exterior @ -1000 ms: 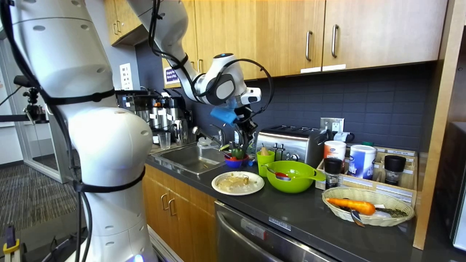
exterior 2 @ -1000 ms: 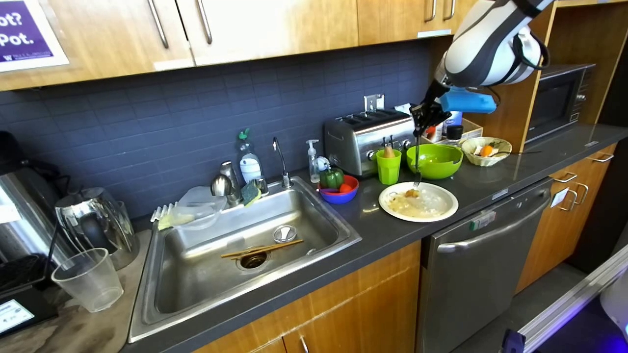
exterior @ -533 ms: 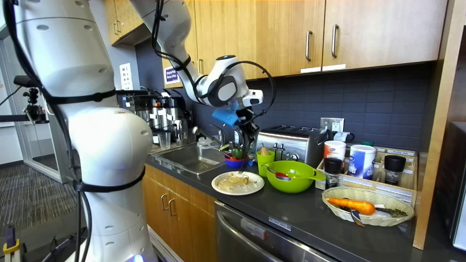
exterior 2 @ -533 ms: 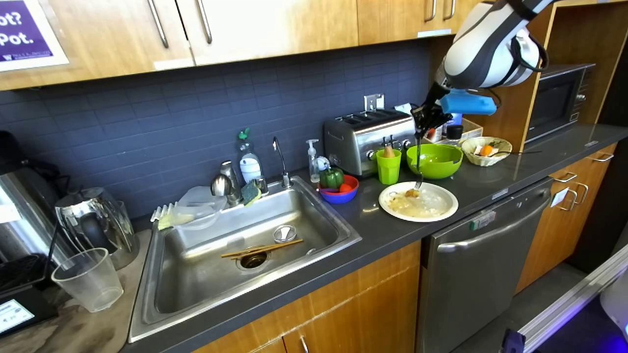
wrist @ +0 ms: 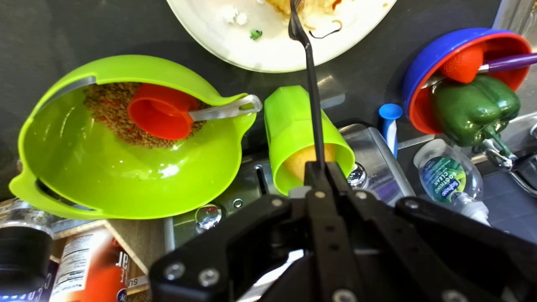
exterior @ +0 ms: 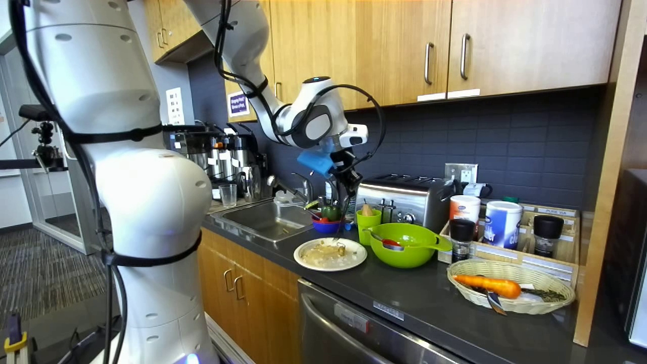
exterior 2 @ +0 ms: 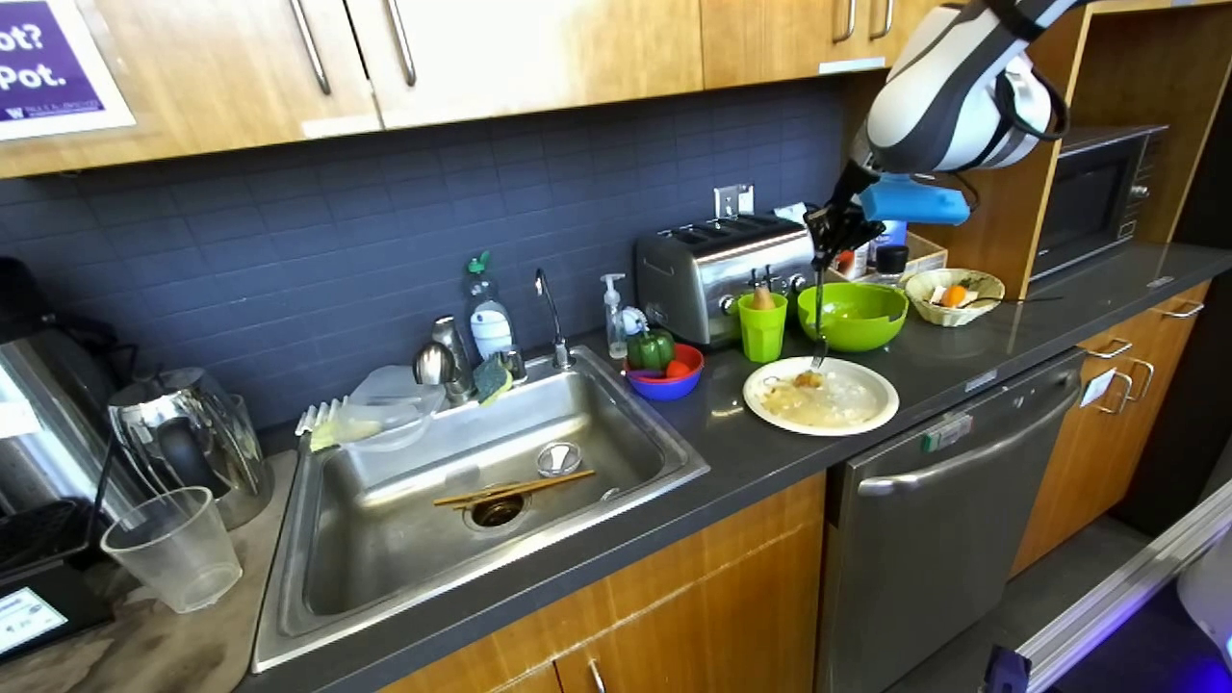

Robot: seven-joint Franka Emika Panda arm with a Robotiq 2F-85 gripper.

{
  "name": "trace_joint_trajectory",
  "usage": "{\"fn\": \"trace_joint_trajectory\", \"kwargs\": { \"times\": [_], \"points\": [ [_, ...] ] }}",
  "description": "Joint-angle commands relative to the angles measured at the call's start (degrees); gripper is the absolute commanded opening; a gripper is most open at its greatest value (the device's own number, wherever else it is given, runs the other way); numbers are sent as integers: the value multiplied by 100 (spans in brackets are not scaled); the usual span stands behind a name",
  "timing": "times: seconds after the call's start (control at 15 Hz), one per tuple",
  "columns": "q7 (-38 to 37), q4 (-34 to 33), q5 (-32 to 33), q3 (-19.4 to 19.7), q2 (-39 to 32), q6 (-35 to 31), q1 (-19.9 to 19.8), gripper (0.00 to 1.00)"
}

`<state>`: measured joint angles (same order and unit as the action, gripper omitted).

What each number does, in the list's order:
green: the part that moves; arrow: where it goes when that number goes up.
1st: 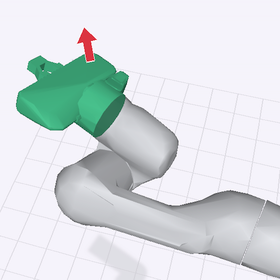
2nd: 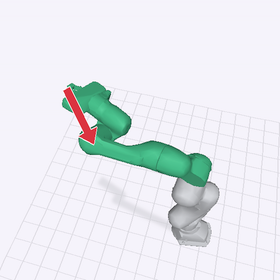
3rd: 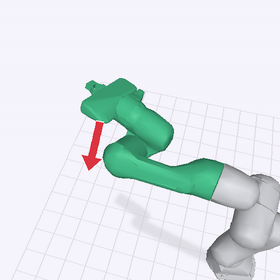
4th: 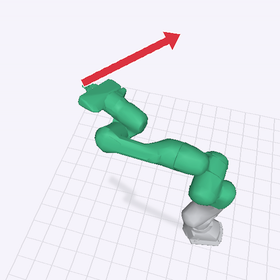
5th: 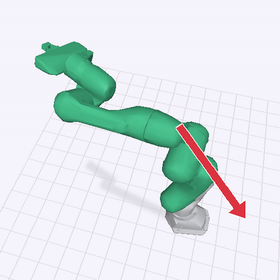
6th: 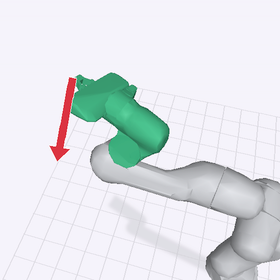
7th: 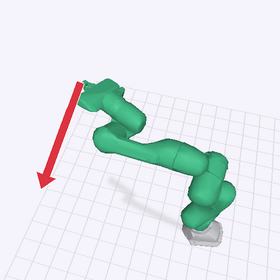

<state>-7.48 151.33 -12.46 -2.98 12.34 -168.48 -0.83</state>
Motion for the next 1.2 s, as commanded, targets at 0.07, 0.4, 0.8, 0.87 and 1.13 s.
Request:
{"fn": "trace_joint_trajectory", "kwargs": {
  "times": [0.07,0.4,0.8,0.87,1.13],
  "points": [
    [-127,-126,74,74,-145,-46,62,1],
    [-105,-175,46,102,-221,-41,74,1],
    [-59,-190,-24,164,-278,-38,99,1],
    [-61,-195,-22,168,-286,-35,98,1],
    [-61,-237,-23,186,-343,-29,96,1]
  ]
}}
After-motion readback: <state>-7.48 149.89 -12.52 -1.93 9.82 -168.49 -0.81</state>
